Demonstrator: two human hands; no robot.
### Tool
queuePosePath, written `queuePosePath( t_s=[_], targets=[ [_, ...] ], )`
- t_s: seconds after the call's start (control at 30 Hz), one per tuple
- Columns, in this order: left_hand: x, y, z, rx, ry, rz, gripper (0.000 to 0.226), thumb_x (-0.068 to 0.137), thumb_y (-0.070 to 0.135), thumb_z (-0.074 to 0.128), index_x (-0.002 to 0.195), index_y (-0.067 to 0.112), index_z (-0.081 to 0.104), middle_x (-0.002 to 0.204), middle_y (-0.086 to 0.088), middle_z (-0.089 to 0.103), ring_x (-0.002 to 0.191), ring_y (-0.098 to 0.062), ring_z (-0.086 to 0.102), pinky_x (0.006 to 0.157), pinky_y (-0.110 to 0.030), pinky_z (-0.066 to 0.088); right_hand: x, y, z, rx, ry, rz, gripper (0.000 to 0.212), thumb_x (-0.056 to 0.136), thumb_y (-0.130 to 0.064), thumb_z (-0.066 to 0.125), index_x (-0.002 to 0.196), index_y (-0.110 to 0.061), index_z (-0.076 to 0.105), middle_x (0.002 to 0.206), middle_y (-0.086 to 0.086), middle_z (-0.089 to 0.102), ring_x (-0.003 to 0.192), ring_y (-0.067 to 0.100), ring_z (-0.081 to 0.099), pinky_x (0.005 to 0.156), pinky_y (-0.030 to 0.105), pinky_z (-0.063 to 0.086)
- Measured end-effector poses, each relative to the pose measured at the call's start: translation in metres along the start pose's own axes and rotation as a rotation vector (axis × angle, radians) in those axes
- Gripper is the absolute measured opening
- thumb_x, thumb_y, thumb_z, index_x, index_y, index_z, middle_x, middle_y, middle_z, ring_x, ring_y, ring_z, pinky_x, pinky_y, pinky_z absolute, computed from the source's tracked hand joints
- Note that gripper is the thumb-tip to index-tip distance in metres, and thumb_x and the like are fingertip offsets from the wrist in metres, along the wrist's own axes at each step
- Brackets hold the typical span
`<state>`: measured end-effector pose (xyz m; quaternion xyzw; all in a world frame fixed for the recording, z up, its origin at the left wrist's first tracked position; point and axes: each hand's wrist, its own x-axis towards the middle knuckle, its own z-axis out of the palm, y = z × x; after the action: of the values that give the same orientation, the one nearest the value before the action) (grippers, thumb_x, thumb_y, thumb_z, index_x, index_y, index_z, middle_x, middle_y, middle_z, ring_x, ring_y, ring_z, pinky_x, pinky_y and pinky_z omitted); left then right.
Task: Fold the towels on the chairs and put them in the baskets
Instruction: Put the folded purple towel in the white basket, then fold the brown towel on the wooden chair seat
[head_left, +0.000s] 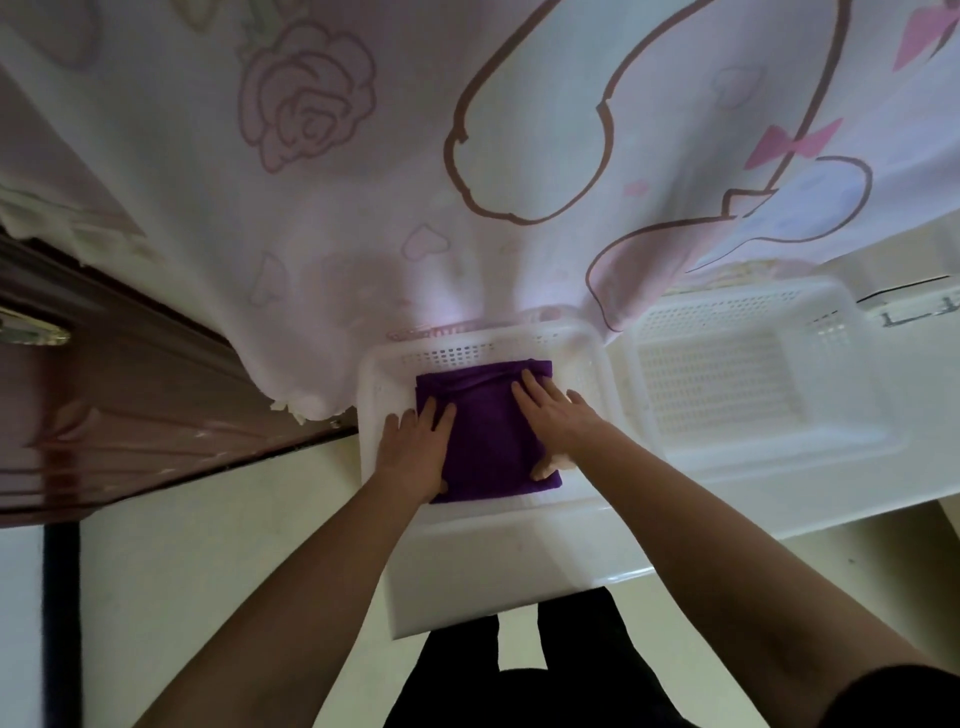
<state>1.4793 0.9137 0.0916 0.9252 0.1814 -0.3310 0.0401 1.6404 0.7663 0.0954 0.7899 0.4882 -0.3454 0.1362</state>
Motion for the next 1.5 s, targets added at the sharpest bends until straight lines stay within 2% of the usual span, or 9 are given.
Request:
queuePosePath(
  t_s=[0.17,0.33,0.43,0.53,0.63,0.73,1.03,1.17,1.5],
  targets=[
    [0.005,-0.003,-0.006,-0.035,-0.004,0.010,0.123,0.065,0.049,0.083,0.155,0.021,0.005,0.162,-0.011,0.010,0.141,-0.033,0.024,0.113,-0.047,0.022,-0.003,0.007,0.005,0.019,0.046,-0.025,0.134,0.072,-0.053,0.082,0.158,-0.017,-0.014,0.166,0.009,-0.016,0.154,0.033,-0.003,0.123,0.046,0.016],
    [-0.014,-0.006,-0.027,-0.169,0.009,0.048,0.107,0.073,0.040,0.079,0.154,0.021,0.013,0.162,-0.012,0.004,0.145,-0.031,0.015,0.114,-0.047,0.026,-0.026,0.004,-0.011,0.132,0.134,0.004,0.117,0.078,-0.049,0.079,0.160,-0.020,0.001,0.166,0.012,-0.013,0.152,0.031,0.014,0.117,0.045,0.033],
    [-0.031,-0.013,-0.051,-0.240,0.199,0.064,0.076,0.094,0.043,0.057,0.154,0.019,0.017,0.164,-0.010,0.001,0.148,-0.030,0.012,0.116,-0.046,0.027,-0.050,0.006,-0.028,0.197,0.345,0.058,0.091,0.093,-0.043,0.064,0.160,-0.017,0.007,0.166,0.010,-0.013,0.153,0.030,0.013,0.119,0.046,0.031],
    [-0.046,-0.016,-0.076,-0.273,0.525,0.108,0.055,0.100,0.040,0.042,0.148,0.013,0.037,0.159,-0.013,0.024,0.142,-0.031,0.030,0.110,-0.047,0.034,-0.072,0.007,-0.042,0.184,0.659,0.133,0.071,0.101,-0.045,0.047,0.159,-0.016,0.016,0.167,0.013,-0.001,0.154,0.030,0.010,0.123,0.049,0.022],
    [-0.050,-0.008,-0.093,-0.375,0.815,0.173,0.045,0.098,0.033,0.046,0.136,0.010,0.053,0.147,-0.013,0.046,0.132,-0.031,0.046,0.102,-0.047,0.043,-0.095,0.008,-0.048,0.221,0.866,0.263,0.065,0.102,-0.044,0.043,0.157,-0.016,0.023,0.166,0.015,0.010,0.153,0.031,0.014,0.122,0.049,0.022],
    [-0.049,0.014,-0.108,-0.396,0.857,0.232,0.042,0.101,0.035,0.044,0.137,0.014,0.050,0.149,-0.009,0.044,0.135,-0.028,0.043,0.105,-0.045,0.041,-0.127,0.011,-0.037,0.239,1.003,0.400,0.061,0.102,-0.044,0.044,0.154,-0.014,0.030,0.165,0.017,0.014,0.151,0.034,0.021,0.120,0.050,0.026],
    [-0.105,0.150,-0.182,-0.389,1.021,0.596,0.045,0.103,0.037,0.040,0.140,0.014,0.046,0.148,-0.011,0.044,0.134,-0.029,0.042,0.106,-0.045,0.043,-0.297,0.041,0.020,0.282,1.235,0.749,0.059,0.104,-0.045,0.043,0.155,-0.019,0.029,0.166,0.012,0.012,0.151,0.032,0.023,0.121,0.051,0.025],
    [-0.162,0.225,-0.198,-0.334,1.093,0.759,0.047,0.101,0.040,0.038,0.137,0.012,0.051,0.145,-0.013,0.046,0.131,-0.030,0.046,0.102,-0.045,0.043,-0.381,0.058,0.053,0.307,1.294,0.902,0.059,0.104,-0.047,0.041,0.155,-0.019,0.028,0.166,0.013,0.012,0.151,0.032,0.021,0.122,0.046,0.014],
    [-0.343,0.515,-0.110,-0.191,1.050,1.133,0.057,0.101,0.049,0.026,0.139,0.013,0.050,0.146,-0.015,0.046,0.133,-0.033,0.043,0.105,-0.048,0.039,-0.661,0.065,0.272,0.273,1.497,1.295,0.051,0.101,-0.042,0.044,0.145,-0.017,0.045,0.157,0.017,0.034,0.140,0.034,0.038,0.114,0.051,0.032]
  ],
)
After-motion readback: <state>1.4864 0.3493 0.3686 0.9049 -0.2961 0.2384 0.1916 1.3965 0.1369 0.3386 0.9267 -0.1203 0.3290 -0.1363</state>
